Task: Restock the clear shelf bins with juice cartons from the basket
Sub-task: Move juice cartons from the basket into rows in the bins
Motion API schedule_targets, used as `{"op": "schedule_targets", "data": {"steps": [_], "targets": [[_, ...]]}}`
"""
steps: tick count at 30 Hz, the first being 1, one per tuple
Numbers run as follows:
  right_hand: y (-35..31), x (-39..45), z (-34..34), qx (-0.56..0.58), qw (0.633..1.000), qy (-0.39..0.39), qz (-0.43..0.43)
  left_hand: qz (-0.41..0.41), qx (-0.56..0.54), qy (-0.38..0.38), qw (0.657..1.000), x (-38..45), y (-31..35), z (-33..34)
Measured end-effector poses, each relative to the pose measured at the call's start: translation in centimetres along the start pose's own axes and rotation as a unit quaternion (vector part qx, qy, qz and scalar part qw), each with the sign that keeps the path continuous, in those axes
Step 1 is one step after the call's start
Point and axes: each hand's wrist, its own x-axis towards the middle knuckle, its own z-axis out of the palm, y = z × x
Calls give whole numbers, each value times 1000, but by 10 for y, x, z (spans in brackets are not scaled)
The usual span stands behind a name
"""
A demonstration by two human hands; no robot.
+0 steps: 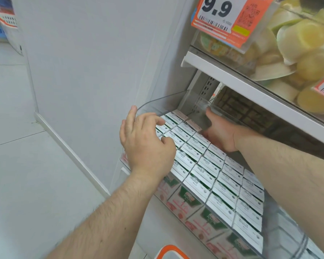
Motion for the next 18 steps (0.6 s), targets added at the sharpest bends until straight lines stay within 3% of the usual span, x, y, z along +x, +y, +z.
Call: {"op": "schedule_targets", "data": {"steps": [3,7,13,18], "targets": [[11,-4,-2,-86,993,83,16,1,-2,-4,1000,1,1,-2],[14,-14,2,-94,990,104,-6,-3,3,-13,1000,0,2,-3],[5,5,7,-4,988,149,-37,5,4,-11,1000,-1,1,-4],[-4,8,18,45,987,132,-78,8,5,0,1000,-1,-1,-1]]}}
